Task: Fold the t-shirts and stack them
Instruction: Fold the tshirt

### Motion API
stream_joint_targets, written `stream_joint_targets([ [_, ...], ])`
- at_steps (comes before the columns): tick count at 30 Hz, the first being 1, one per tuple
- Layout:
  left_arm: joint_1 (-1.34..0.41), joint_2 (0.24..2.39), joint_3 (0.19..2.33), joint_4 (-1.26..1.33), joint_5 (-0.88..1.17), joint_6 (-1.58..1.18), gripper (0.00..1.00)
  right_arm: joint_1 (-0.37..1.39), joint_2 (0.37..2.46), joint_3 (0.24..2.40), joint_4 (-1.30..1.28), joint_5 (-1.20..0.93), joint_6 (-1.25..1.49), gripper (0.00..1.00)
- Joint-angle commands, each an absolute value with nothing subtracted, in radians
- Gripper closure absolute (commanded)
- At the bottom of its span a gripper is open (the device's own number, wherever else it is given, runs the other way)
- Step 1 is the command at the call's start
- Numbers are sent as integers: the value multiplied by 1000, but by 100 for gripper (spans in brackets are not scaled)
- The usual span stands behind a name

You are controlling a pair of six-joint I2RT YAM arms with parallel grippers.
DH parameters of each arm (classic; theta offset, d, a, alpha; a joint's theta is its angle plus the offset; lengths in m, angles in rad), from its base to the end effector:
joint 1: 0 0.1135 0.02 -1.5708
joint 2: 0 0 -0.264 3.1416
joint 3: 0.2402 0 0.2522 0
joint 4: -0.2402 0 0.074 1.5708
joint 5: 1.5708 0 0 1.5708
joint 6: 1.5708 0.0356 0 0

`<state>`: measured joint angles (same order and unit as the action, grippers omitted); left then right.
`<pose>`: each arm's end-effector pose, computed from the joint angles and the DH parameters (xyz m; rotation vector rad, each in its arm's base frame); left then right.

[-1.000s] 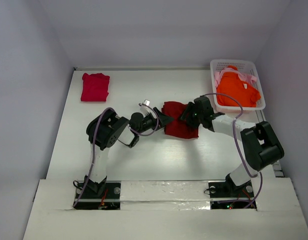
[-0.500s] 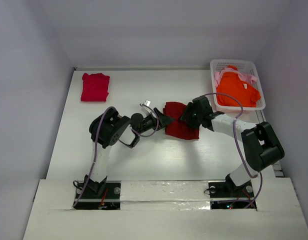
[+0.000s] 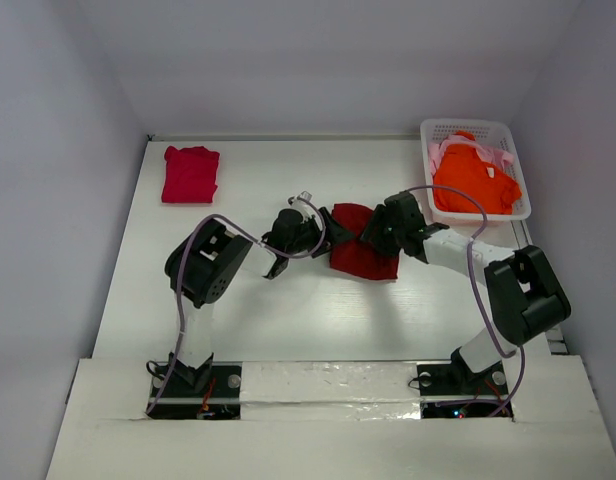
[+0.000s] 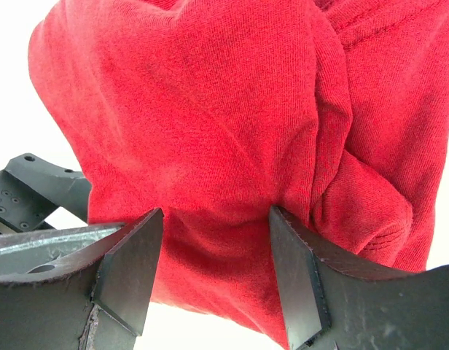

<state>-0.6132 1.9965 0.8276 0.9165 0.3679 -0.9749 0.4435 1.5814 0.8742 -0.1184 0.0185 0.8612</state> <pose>0.3066 -0.2314 0.1252 -0.0778 2.0633 -1.3959 0.2914 0.1377 0.1834 0.5228 2.4233 0.5700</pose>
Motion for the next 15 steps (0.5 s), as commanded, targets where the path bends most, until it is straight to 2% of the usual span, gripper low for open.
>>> stream_joint_targets([
  [1,-606,2048,816,620,282,-894,22,457,1543,865,-87,9,862,35],
  [15,-635,2140,838,733,337,-908,23,457,1551,861,-80,9,867,35],
])
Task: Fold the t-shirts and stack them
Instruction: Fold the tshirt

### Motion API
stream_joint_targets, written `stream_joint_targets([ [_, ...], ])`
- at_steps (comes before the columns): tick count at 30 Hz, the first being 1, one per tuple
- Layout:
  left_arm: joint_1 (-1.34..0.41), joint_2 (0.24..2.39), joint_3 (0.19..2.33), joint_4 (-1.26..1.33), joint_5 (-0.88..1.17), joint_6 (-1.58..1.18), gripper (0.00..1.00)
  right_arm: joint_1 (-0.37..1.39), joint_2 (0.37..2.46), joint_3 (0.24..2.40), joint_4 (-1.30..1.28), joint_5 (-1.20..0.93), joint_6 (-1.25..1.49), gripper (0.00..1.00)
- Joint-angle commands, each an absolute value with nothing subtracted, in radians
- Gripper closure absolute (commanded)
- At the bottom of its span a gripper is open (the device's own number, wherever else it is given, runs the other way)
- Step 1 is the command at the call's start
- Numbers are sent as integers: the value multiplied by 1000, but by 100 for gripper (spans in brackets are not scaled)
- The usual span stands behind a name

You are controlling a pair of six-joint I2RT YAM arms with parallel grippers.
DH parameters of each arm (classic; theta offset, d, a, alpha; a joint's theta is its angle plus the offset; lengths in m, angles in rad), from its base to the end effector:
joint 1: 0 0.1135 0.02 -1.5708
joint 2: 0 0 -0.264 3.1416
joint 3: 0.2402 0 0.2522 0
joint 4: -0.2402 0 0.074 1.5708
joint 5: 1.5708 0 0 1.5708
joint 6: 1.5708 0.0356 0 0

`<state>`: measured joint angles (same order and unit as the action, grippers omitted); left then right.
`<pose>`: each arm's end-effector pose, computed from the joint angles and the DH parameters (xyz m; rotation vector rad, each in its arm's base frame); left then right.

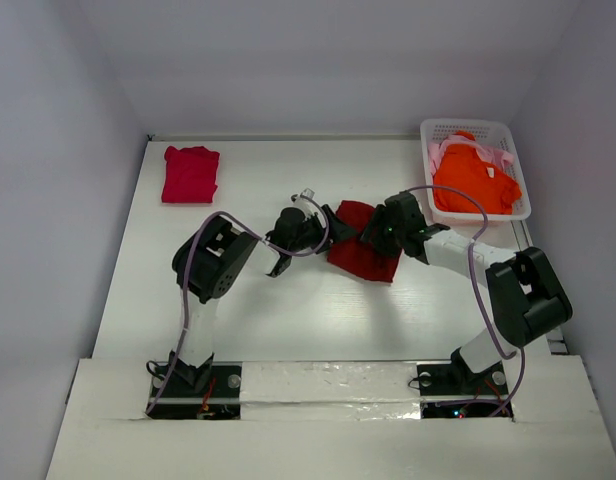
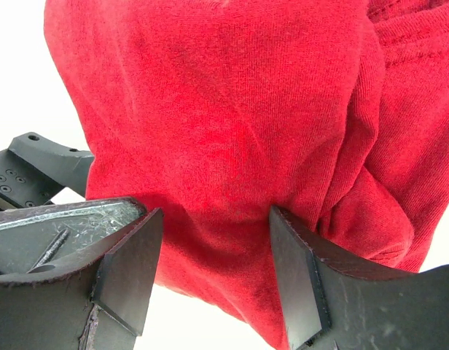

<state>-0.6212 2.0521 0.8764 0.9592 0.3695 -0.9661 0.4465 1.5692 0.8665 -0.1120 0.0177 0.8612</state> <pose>0.3150 -0.2413 0.1215 -0.0472 2.0258 -1.4112 0.2893 0.1378 0.1852 0.5169 2.4147 0.5792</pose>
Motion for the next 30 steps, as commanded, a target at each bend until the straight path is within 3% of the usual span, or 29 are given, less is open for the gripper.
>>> stream_joint_targets([
  [1,-635,2141,842,733,339,-907,23,457,1552,859,-81,9,871,35],
  [10,-644,2060,789,683,302,-882,24,457,1554,865,-66,9,876,35],
  [21,-644,1950,871,350,84,-810,22,466,1513,850,-81,34,890,35],
  [30,-575,1937,847,377,92,-801,21,466,1494,830,-66,23,888,35],
])
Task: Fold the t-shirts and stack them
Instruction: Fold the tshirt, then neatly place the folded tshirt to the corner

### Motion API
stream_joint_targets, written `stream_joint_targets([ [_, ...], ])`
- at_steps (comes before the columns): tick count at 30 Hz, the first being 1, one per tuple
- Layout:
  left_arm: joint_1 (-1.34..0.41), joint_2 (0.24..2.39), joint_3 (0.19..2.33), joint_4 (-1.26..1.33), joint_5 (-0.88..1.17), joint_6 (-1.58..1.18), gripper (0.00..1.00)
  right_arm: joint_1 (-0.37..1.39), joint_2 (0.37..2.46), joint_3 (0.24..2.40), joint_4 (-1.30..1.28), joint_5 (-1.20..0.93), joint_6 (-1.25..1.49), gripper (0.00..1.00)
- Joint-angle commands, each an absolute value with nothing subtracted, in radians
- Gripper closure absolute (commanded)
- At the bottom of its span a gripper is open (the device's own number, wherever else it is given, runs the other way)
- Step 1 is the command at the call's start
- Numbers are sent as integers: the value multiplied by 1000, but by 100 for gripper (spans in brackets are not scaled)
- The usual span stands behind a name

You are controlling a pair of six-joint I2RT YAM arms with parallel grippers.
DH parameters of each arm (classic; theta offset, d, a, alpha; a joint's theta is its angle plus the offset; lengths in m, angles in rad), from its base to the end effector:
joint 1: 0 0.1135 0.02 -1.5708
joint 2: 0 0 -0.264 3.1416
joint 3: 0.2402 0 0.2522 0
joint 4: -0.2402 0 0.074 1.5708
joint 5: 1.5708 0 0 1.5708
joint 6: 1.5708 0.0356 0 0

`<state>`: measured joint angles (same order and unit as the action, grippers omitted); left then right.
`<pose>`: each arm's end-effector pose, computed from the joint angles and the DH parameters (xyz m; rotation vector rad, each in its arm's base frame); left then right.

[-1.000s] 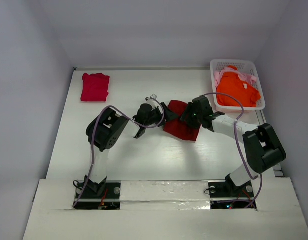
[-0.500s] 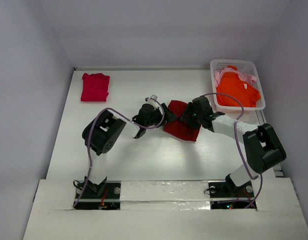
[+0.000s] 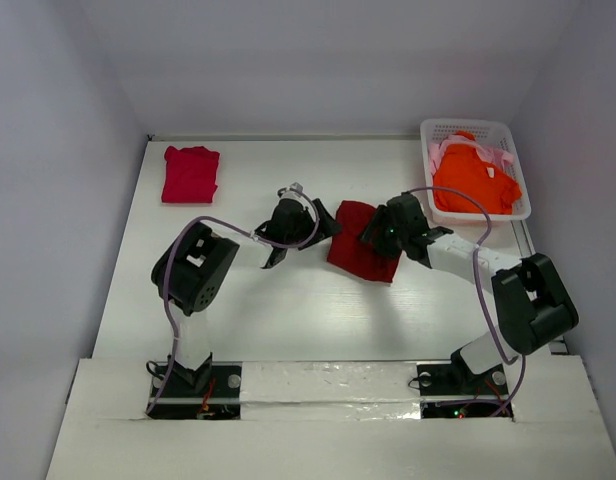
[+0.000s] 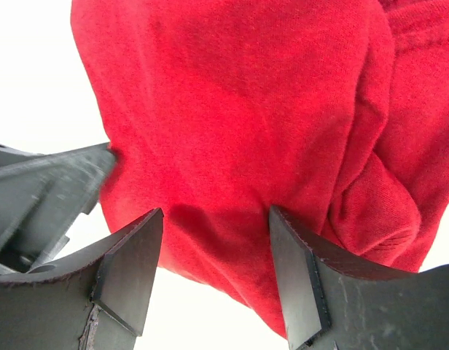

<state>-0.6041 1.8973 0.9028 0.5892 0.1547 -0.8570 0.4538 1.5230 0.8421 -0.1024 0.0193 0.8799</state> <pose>0.3169 -0.2254 0.1478 -0.1614 2.1370 -1.0649 0.2818 0.1367 0.1923 0.5261 2.3855 0.6092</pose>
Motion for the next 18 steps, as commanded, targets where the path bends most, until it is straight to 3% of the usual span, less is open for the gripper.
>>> stream_joint_targets([
  [1,-575,1953,853,393,104,-802,21,466,1494,828,-66,20,888,35],
  [18,-575,2091,897,548,241,-825,23,466,1470,845,-109,49,899,35],
])
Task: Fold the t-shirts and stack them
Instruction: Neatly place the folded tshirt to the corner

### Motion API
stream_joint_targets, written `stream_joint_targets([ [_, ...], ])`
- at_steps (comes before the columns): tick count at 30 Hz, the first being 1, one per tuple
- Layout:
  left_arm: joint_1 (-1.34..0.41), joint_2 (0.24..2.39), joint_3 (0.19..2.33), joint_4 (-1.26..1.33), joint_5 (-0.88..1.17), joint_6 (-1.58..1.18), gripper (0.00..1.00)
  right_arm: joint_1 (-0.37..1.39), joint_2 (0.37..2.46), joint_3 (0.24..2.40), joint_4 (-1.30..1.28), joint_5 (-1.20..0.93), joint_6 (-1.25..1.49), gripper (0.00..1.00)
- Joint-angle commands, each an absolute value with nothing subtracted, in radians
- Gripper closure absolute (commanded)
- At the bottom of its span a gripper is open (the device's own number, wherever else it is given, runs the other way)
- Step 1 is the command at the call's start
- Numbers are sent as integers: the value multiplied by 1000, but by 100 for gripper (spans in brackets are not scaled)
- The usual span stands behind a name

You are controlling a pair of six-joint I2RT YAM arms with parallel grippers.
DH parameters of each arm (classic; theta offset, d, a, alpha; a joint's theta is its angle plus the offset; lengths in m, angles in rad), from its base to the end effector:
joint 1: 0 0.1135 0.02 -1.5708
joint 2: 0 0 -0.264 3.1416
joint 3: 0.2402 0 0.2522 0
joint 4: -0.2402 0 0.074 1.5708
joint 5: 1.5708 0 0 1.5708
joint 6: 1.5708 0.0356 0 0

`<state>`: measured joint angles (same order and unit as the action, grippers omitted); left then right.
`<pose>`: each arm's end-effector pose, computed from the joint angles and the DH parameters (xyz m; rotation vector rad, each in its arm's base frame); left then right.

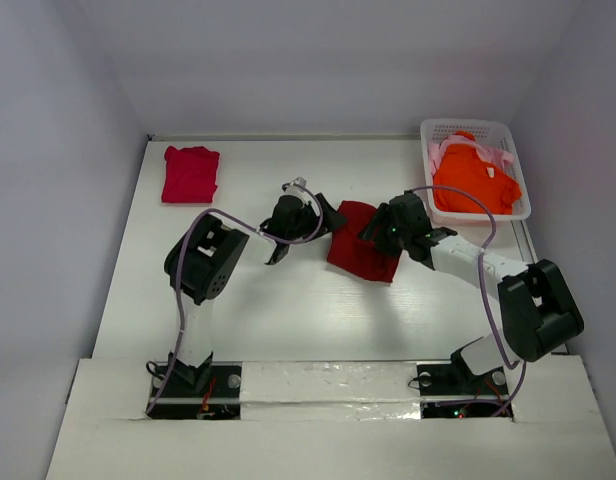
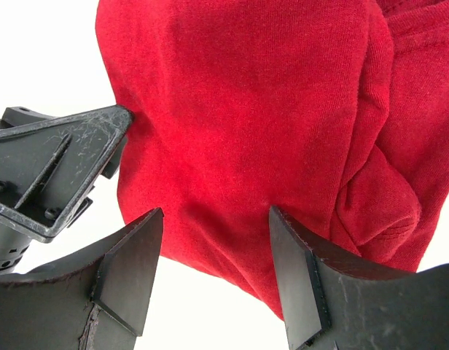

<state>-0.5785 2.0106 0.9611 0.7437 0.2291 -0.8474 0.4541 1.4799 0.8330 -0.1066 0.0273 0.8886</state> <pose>0.3389 -0.2310 0.1371 -0.1031 2.0469 -1.1568 0.2768 0.1340 0.2017 0.5341 2.3532 0.6242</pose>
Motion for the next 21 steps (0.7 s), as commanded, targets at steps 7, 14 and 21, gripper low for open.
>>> stream_joint_targets([
  [7,-575,2060,879,558,262,-831,23,466,1543,853,-112,71,908,35],
  [14,-575,2052,871,592,294,-848,23,466,1647,787,46,-18,928,37],
  [21,-609,2118,908,683,345,-891,25,466,1710,750,104,-29,928,37],
])
